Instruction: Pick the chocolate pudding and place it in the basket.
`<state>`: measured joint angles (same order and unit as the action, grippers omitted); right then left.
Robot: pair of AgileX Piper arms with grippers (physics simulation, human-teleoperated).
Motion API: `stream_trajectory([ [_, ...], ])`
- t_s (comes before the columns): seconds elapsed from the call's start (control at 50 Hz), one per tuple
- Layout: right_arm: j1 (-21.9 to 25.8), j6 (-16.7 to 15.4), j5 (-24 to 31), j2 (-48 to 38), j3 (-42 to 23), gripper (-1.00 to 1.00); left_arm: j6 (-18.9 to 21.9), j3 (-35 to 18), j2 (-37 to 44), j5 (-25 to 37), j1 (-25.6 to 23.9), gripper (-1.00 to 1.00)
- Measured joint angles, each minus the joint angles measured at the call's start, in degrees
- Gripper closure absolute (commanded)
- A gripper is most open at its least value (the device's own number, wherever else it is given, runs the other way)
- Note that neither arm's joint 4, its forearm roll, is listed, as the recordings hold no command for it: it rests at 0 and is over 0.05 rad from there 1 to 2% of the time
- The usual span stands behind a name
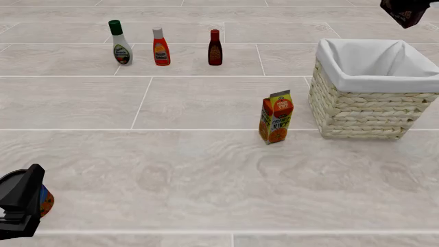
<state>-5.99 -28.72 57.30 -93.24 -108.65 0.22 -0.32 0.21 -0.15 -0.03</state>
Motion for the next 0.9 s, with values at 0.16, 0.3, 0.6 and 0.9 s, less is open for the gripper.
stream_trajectory([
  [0.16,-0.6,-0.6,2.5,-3.1,-3.8,1.0,0.0,0.0,0.0,0.0,0.0,-1.0],
  [0.3,-1.3,-1.3,4.6,-5.4,-6.6,1.0,0.0,0.0,0.0,0.0,0.0,-1.0],
  [0.6,-2.5,-3.5,8.4,-9.9,-11.6,1.0,0.0,0.0,0.0,0.0,0.0,-1.0],
  [0.9,-3.1,-4.9,11.4,-15.0,-17.6,1.0,0.0,0.0,0.0,0.0,0.0,-1.0],
])
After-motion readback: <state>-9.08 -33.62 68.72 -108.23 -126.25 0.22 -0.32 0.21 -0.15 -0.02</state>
